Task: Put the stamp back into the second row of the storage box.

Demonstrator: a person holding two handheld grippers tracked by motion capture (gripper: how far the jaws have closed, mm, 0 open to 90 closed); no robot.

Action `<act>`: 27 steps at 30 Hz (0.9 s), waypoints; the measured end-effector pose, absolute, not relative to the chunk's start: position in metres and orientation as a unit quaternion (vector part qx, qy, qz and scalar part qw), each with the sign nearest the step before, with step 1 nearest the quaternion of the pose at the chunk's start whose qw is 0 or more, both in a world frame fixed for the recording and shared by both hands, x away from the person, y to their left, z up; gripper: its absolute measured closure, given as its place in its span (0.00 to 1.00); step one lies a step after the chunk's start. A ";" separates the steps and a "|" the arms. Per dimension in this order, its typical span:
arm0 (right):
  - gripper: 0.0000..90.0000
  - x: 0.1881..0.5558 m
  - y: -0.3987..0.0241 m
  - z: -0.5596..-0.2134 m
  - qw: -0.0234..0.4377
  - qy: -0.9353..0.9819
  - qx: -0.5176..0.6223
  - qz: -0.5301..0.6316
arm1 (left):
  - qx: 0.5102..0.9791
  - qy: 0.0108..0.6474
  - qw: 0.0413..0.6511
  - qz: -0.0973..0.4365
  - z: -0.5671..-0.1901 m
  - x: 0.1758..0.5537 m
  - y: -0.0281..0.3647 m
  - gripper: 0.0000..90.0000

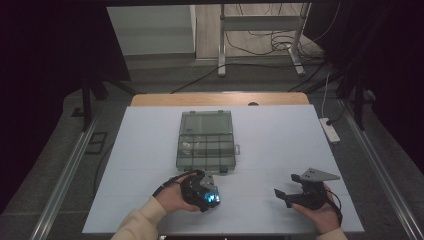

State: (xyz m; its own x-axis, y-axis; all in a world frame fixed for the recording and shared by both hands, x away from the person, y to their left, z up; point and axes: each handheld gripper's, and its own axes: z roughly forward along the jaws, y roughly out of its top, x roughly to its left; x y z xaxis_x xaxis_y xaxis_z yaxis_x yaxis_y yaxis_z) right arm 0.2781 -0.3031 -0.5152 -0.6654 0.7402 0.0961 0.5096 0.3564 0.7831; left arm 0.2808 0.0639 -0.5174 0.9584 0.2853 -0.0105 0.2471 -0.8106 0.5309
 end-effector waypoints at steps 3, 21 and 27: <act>0.12 0.278 -0.303 -0.515 0.138 0.812 0.385 0.417 | 0.947 0.143 0.284 0.037 -0.513 0.280 0.066 0.45; 0.12 0.279 -0.303 -0.515 0.139 0.810 0.386 0.418 | 0.923 0.163 0.341 0.072 -0.475 0.277 0.085 0.45; 0.12 0.278 -0.303 -0.515 0.139 0.810 0.387 0.419 | 0.915 0.168 0.358 0.084 -0.464 0.275 0.091 0.45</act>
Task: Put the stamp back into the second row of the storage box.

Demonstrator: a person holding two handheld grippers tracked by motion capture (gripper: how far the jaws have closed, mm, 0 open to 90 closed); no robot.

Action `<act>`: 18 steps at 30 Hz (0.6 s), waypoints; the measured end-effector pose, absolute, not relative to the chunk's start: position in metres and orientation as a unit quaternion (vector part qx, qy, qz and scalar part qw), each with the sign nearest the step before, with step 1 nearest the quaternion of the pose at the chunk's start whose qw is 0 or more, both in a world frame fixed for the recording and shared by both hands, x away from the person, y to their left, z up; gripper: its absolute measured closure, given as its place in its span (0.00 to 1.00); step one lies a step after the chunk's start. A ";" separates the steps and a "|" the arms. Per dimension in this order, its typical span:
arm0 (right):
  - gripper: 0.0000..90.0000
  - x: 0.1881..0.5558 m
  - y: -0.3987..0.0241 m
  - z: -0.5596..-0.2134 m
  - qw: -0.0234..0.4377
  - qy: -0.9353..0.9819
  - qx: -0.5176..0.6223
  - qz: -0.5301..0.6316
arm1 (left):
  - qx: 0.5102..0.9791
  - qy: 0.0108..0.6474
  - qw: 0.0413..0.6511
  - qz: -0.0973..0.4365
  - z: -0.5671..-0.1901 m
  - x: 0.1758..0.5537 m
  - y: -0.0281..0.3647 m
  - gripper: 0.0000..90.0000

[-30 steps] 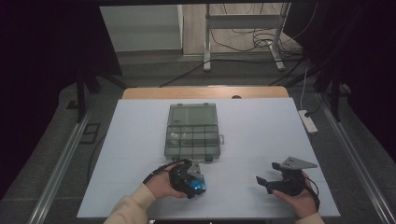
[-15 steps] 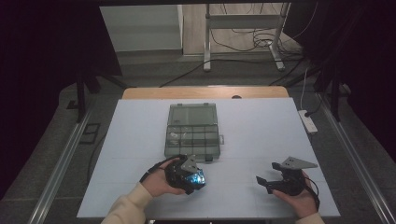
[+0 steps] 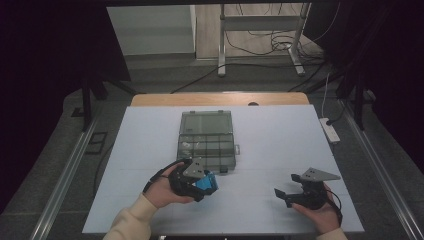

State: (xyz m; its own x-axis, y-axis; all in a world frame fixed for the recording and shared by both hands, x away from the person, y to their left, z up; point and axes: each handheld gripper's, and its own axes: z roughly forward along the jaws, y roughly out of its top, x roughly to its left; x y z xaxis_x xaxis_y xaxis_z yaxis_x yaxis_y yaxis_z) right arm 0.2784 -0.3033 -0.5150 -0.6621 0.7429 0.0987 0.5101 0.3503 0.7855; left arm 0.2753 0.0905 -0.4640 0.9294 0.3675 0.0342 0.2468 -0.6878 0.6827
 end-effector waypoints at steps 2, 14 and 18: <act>0.12 0.278 -0.303 -0.515 0.139 0.810 0.387 0.419 | 0.914 0.168 0.360 0.086 -0.462 0.275 0.091 0.45; 0.12 0.278 -0.304 -0.515 0.139 0.808 0.387 0.422 | 0.908 0.177 0.367 0.096 -0.458 0.276 0.095 0.45; 0.12 0.278 -0.304 -0.514 0.142 0.807 0.387 0.423 | 0.905 0.184 0.370 0.099 -0.458 0.278 0.097 0.45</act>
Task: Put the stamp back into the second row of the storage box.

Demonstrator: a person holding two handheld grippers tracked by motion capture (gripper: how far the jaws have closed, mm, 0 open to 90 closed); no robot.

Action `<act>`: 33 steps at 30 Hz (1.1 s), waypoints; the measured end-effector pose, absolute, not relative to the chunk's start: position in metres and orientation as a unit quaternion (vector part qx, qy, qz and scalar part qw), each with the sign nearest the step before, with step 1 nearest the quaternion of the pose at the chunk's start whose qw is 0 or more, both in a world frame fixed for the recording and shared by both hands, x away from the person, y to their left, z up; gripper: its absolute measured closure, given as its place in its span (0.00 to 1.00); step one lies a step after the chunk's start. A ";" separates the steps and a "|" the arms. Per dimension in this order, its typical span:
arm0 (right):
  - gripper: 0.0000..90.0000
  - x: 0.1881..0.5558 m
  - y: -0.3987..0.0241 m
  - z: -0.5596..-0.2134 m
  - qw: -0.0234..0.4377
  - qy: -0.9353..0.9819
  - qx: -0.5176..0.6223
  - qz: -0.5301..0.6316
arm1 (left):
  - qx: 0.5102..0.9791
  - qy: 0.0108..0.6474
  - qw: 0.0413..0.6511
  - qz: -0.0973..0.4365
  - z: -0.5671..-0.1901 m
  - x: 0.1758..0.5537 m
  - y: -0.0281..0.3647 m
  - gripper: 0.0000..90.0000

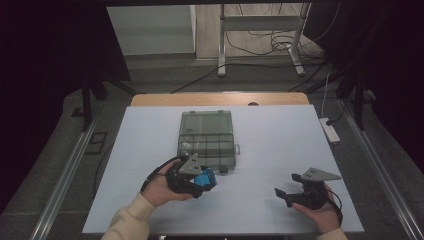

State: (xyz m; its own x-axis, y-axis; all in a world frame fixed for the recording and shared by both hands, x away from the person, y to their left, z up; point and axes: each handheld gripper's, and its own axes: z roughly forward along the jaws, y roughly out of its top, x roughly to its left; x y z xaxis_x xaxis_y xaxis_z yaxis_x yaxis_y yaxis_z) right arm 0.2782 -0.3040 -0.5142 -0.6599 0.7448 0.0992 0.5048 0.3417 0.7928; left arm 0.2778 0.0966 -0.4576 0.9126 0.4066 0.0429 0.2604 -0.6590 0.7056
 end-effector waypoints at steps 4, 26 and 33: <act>0.12 0.278 -0.304 -0.514 0.143 0.807 0.387 0.423 | 0.904 0.189 0.371 0.101 -0.458 0.280 0.098 0.45; 0.13 0.279 -0.303 -0.514 0.145 0.809 0.384 0.422 | 0.898 0.215 0.367 0.110 -0.467 0.302 0.105 0.45; 0.13 0.278 -0.303 -0.514 0.146 0.810 0.383 0.420 | 0.895 0.219 0.373 0.113 -0.467 0.310 0.110 0.45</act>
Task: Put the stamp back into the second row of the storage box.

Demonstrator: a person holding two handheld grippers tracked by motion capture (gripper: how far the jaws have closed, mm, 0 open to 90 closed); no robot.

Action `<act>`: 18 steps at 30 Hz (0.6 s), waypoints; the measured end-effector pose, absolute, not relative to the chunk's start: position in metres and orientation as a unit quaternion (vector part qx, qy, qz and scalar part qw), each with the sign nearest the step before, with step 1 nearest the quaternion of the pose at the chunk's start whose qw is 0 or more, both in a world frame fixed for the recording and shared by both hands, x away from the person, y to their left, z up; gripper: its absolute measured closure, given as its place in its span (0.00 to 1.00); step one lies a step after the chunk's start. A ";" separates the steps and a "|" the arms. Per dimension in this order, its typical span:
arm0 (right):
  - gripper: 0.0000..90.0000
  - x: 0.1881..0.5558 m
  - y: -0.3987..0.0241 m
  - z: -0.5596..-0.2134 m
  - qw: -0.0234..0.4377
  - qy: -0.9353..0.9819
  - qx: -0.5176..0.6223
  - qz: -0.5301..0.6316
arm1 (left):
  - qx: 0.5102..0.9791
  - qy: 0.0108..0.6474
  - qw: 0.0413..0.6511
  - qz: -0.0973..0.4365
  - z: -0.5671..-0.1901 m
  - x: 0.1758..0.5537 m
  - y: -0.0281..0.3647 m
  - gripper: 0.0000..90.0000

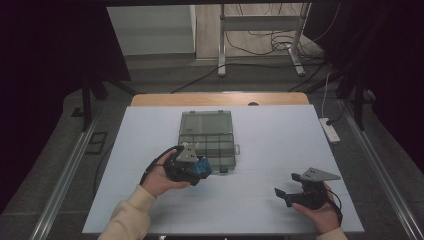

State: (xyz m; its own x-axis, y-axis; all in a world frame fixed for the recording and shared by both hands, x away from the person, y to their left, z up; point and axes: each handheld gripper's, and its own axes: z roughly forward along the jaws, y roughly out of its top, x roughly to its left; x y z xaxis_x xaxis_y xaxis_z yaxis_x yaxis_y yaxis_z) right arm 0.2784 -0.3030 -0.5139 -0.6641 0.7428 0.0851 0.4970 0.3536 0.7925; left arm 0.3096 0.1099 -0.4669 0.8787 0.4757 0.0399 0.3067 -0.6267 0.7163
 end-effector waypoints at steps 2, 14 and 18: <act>0.13 0.278 -0.303 -0.514 0.148 0.811 0.382 0.418 | 0.893 0.220 0.376 0.112 -0.467 0.312 0.111 0.45; 0.13 0.277 -0.303 -0.513 0.148 0.810 0.381 0.421 | 0.893 0.220 0.376 0.117 -0.463 0.323 0.111 0.45; 0.13 0.277 -0.303 -0.513 0.147 0.809 0.381 0.422 | 0.894 0.224 0.370 0.117 -0.463 0.331 0.110 0.45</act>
